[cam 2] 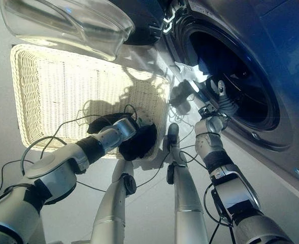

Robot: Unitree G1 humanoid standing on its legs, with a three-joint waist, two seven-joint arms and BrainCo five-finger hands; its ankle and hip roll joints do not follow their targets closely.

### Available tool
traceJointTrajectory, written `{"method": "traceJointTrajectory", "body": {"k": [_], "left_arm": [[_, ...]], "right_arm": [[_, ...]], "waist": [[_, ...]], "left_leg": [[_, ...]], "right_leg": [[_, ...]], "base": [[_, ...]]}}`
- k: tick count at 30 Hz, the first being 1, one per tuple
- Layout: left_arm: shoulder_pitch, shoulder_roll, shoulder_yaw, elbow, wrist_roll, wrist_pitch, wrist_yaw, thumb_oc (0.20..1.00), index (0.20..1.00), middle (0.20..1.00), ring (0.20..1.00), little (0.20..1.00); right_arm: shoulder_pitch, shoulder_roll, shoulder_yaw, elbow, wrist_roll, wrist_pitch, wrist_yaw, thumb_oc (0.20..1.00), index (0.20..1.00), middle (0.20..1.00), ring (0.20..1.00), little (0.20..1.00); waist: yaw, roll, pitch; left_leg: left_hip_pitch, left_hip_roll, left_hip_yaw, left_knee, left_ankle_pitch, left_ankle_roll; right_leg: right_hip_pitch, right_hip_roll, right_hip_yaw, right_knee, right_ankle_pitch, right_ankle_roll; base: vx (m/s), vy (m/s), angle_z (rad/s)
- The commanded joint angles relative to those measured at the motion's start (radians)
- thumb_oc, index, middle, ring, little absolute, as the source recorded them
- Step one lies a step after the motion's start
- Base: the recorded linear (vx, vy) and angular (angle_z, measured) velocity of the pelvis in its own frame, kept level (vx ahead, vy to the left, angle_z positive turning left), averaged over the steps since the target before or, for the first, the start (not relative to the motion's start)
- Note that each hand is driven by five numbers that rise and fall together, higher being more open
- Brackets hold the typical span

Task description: Put the clothes into the washing machine.

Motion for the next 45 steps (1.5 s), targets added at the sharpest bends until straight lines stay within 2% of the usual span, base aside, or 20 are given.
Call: {"method": "traceJointTrajectory", "body": {"k": [1,2,3,4,9,16,21,27,28,30,31,32,33,34,35,37,38,40,41,45], "left_arm": [[0.051,0.116,-0.038,0.144,0.108,0.113,-0.174,1.0,1.0,1.0,1.0,1.0],[0.052,0.114,-0.039,0.152,0.108,0.12,-0.181,1.0,1.0,1.0,1.0,1.0],[0.053,0.112,-0.039,0.155,0.11,0.124,-0.184,0.95,0.95,0.95,0.95,0.95],[0.056,0.11,-0.042,0.167,0.124,0.129,-0.172,0.2,0.2,0.2,0.2,0.2],[0.052,0.102,-0.051,0.2,0.144,0.101,-0.117,0.2,0.2,0.2,0.2,0.2],[0.055,0.11,-0.053,0.211,0.178,0.075,-0.077,0.2,0.2,0.2,0.2,0.2],[0.071,0.114,-0.042,0.215,0.142,0.099,0.023,0.2,0.2,0.2,0.2,0.2],[0.075,0.126,0.0,0.193,-0.056,0.159,0.279,0.2,0.2,0.2,0.2,0.2],[0.079,0.133,0.039,0.182,-0.221,0.188,0.442,0.2,0.2,0.2,0.2,0.2],[0.082,0.132,0.061,0.188,-0.289,0.184,0.515,0.2,0.2,0.2,0.2,0.2],[0.089,0.134,0.106,0.196,-0.41,0.165,0.638,0.2,0.2,0.2,0.2,0.2],[0.092,0.135,0.129,0.206,-0.447,0.148,0.677,0.2,0.2,0.2,0.2,0.2],[0.103,0.133,0.171,0.225,-0.531,0.109,0.771,0.2,0.2,0.2,0.2,0.2],[0.109,0.132,0.189,0.232,-0.554,0.092,0.8,0.2,0.2,0.2,0.2,0.2],[0.135,0.131,0.248,0.248,-0.595,0.034,0.88,0.2,0.2,0.2,0.2,0.2],[0.156,0.128,0.297,0.261,-0.639,-0.014,0.93,0.2,0.2,0.2,0.2,0.2],[0.187,0.126,0.359,0.26,-0.699,-0.06,0.969,0.2,0.2,0.2,0.2,0.2],[0.211,0.124,0.412,0.253,-0.754,-0.096,0.987,0.2,0.2,0.2,0.2,0.2],[0.252,0.113,0.495,0.239,-0.843,-0.164,1.014,0.2,0.2,0.2,0.2,0.2],[0.32,0.091,0.614,0.177,-0.94,-0.235,1.021,0.2,0.2,0.2,0.2,0.2]], "right_arm": [[0.006,0.008,-0.076,-0.043,0.03,-0.084,0.002,1.0,1.0,1.0,1.0,1.0],[0.007,0.01,-0.081,-0.042,0.036,-0.085,0.01,1.0,1.0,1.0,1.0,1.0],[0.007,0.012,-0.082,-0.041,0.038,-0.086,0.011,1.0,1.0,1.0,1.0,1.0],[0.01,0.016,-0.088,-0.038,0.051,-0.091,0.02,1.0,1.0,1.0,1.0,1.0],[0.002,0.015,-0.099,-0.011,0.111,-0.103,0.073,1.0,1.0,1.0,1.0,1.0],[0.005,0.005,-0.102,-0.014,0.126,-0.102,0.071,1.0,1.0,1.0,1.0,1.0],[0.019,0.006,-0.109,-0.004,0.134,-0.109,0.072,1.0,1.0,1.0,1.0,1.0],[0.032,-0.003,-0.109,0.009,0.148,-0.105,0.085,1.0,1.0,1.0,1.0,1.0],[0.038,-0.005,-0.103,-0.001,0.141,-0.1,0.072,1.0,1.0,1.0,1.0,1.0],[0.042,-0.007,-0.1,-0.013,0.136,-0.094,0.062,1.0,1.0,1.0,1.0,1.0],[0.053,-0.007,-0.097,-0.033,0.12,-0.086,0.054,1.0,1.0,1.0,1.0,1.0],[0.056,-0.009,-0.095,-0.038,0.118,-0.082,0.056,1.0,1.0,1.0,1.0,1.0],[0.064,-0.01,-0.087,-0.049,0.112,-0.076,0.06,1.0,1.0,1.0,1.0,1.0],[0.068,-0.009,-0.085,-0.056,0.109,-0.074,0.061,1.0,1.0,1.0,1.0,1.0],[0.081,-0.006,-0.077,-0.084,0.092,-0.065,0.06,1.0,1.0,1.0,1.0,1.0],[0.093,0.003,-0.073,-0.102,0.071,-0.06,0.067,1.0,1.0,1.0,1.0,1.0],[0.109,0.013,-0.068,-0.132,0.047,-0.051,0.074,1.0,1.0,1.0,1.0,1.0],[0.125,0.027,-0.064,-0.159,0.015,-0.036,0.088,1.0,1.0,1.0,1.0,1.0],[0.153,0.051,-0.051,-0.203,-0.066,-0.007,0.087,1.0,1.0,1.0,1.0,1.0],[0.203,0.088,-0.032,-0.272,-0.219,0.046,0.04,1.0,1.0,1.0,1.0,1.0]], "waist": [[0.031,-0.041,-0.02],[0.031,-0.042,-0.02],[0.032,-0.043,-0.02],[0.034,-0.046,-0.02],[0.037,-0.05,-0.02],[0.039,-0.049,-0.02],[0.045,-0.047,-0.02],[0.058,-0.044,-0.02],[0.064,-0.043,-0.02],[0.065,-0.043,-0.02],[0.067,-0.043,-0.02],[0.069,-0.043,-0.02],[0.071,-0.042,-0.02],[0.072,-0.042,-0.02],[0.076,-0.042,-0.02],[0.077,-0.043,-0.02],[0.079,-0.044,-0.02],[0.08,-0.046,-0.02],[0.082,-0.048,-0.02],[0.086,-0.052,-0.02]], "left_leg": [[0.011,-0.022,0.071,-0.005,-0.039,-0.103],[0.01,-0.022,0.069,-0.004,-0.04,-0.102],[0.009,-0.023,0.068,-0.004,-0.04,-0.102],[0.007,-0.02,0.064,-0.002,-0.04,-0.1],[0.009,-0.019,0.058,-0.002,-0.037,-0.104],[0.021,-0.022,0.056,-0.01,-0.036,-0.106],[0.031,-0.026,0.052,-0.003,-0.041,-0.102],[0.058,-0.025,0.055,0.022,-0.051,-0.098],[0.072,-0.027,0.053,0.03,-0.053,-0.097],[0.081,-0.027,0.054,0.034,-0.055,-0.096],[0.093,-0.027,0.055,0.04,-0.056,-0.094],[0.098,-0.027,0.057,0.043,-0.057,-0.093],[0.108,-0.027,0.059,0.049,-0.059,-0.092],[0.111,-0.028,0.059,0.052,-0.059,-0.092],[0.128,-0.028,0.058,0.055,-0.061,-0.091],[0.142,-0.029,0.058,0.056,-0.063,-0.091],[0.154,-0.029,0.055,0.058,-0.064,-0.09],[0.167,-0.03,0.054,0.06,-0.066,-0.089],[0.191,-0.03,0.051,0.063,-0.071,-0.088],[0.234,-0.031,0.042,0.065,-0.082,-0.083]], "right_leg": [[0.018,0.012,0.028,-0.141,0.178,0.176],[0.017,0.012,0.027,-0.14,0.178,0.176],[0.017,0.012,0.027,-0.14,0.178,0.176],[0.016,0.008,0.023,-0.134,0.177,0.177],[0.024,0.002,0.013,-0.138,0.178,0.179],[0.037,0.0,0.009,-0.143,0.177,0.179],[0.049,-0.004,0.002,-0.135,0.171,0.177],[0.077,-0.013,-0.015,-0.107,0.156,0.17],[0.091,-0.014,-0.02,-0.096,0.149,0.166],[0.099,-0.014,-0.021,-0.09,0.143,0.164],[0.11,-0.015,-0.022,-0.08,0.135,0.161],[0.116,-0.016,-0.024,-0.076,0.13,0.159],[0.125,-0.017,-0.027,-0.067,0.122,0.156],[0.128,-0.017,-0.027,-0.064,0.119,0.154],[0.141,-0.017,-0.029,-0.055,0.11,0.151],[0.153,-0.016,-0.03,-0.048,0.103,0.148],[0.165,-0.015,-0.03,-0.042,0.095,0.144],[0.176,-0.014,-0.031,-0.036,0.086,0.141],[0.194,-0.01,-0.03,-0.025,0.073,0.135],[0.234,-0.005,-0.03,-0.012,0.048,0.127]], "base": [[0.0,0.0,0.0],[0.0,0.0,0.0],[-0.02,-0.035,0.01],[-0.02,-0.033,0.0],[0.0,-0.007,0.0],[-0.01,0.005,0.04],[0.0,0.002,0.01],[0.0,0.012,0.01],[-0.01,0.044,0.02],[-0.01,0.054,0.01],[-0.01,0.068,0.01],[-0.01,0.082,0.01],[-0.01,0.053,0.0],[-0.01,0.062,-0.01],[-0.01,0.045,0.0],[0.0,0.021,0.0],[0.0,0.0,0.0],[-0.01,0.042,0.0],[0.0,0.048,0.0],[0.0,0.01,0.0]]}}
